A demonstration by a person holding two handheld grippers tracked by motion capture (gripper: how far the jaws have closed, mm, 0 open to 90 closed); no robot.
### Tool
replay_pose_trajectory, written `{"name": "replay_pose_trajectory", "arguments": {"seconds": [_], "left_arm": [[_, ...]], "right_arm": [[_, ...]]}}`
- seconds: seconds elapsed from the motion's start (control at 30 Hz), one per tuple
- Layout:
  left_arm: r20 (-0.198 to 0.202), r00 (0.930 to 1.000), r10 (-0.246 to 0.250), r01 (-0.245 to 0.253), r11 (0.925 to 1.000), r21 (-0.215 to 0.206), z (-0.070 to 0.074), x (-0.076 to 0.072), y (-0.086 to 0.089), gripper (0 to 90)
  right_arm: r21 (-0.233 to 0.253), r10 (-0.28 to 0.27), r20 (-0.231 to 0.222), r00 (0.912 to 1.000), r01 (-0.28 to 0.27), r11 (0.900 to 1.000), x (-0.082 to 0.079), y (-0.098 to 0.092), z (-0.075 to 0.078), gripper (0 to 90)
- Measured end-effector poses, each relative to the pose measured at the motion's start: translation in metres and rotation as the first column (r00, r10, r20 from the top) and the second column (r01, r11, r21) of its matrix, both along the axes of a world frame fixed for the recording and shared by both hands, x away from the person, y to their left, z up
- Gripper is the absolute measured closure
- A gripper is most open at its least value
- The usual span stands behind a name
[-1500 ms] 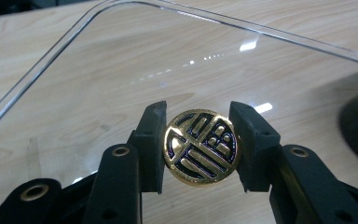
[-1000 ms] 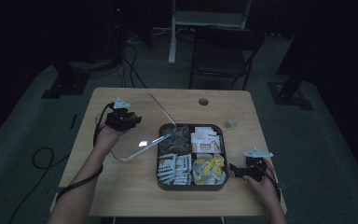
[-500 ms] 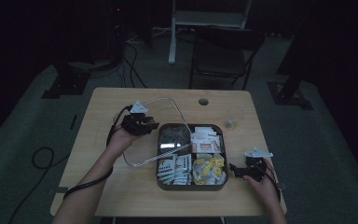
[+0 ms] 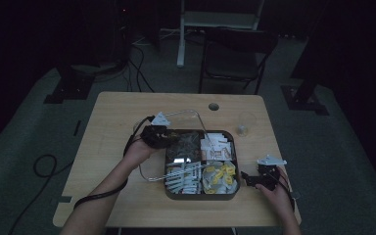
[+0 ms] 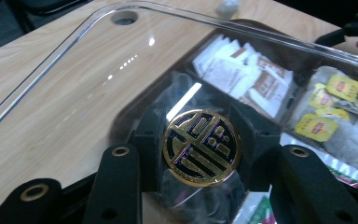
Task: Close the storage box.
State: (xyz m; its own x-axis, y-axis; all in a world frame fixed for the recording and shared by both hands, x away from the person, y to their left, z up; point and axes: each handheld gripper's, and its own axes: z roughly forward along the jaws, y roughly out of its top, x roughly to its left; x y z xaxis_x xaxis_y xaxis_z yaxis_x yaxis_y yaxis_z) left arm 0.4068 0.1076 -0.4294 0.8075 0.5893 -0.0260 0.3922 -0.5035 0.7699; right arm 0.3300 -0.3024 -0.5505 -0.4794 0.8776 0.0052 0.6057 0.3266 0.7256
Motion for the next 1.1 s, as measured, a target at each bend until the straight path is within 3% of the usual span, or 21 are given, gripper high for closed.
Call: {"name": "replay_pose_trajectory", "arguments": {"seconds": [0.37,0.6,0.77,1.1], "left_arm": [[-0.008,0.9952,-0.097,0.097,0.9952,-0.001,-0.004,-0.010,-0.028,59.6],[-0.005,0.9872,-0.159,0.160,0.9872,0.001,-0.007,-0.015,-0.046,59.6],[-0.014,0.9769,-0.213,0.213,0.9769,0.011,-0.012,-0.017,-0.061,59.6],[-0.033,0.9675,-0.251,0.252,0.9671,0.035,-0.021,-0.017,-0.082,59.6]], "right_arm": [[0.000,0.000,0.000,1.0000,0.000,1.000,0.000,0.000,0.000,12.3],[-0.001,0.000,0.001,1.0000,0.000,1.000,0.000,0.000,0.000,12.3],[-0.001,0.001,0.001,1.0000,-0.001,1.000,0.000,0.000,0.000,12.4],[0.000,0.001,0.001,1.0000,-0.001,1.000,0.000,0.000,0.000,12.4]]}}
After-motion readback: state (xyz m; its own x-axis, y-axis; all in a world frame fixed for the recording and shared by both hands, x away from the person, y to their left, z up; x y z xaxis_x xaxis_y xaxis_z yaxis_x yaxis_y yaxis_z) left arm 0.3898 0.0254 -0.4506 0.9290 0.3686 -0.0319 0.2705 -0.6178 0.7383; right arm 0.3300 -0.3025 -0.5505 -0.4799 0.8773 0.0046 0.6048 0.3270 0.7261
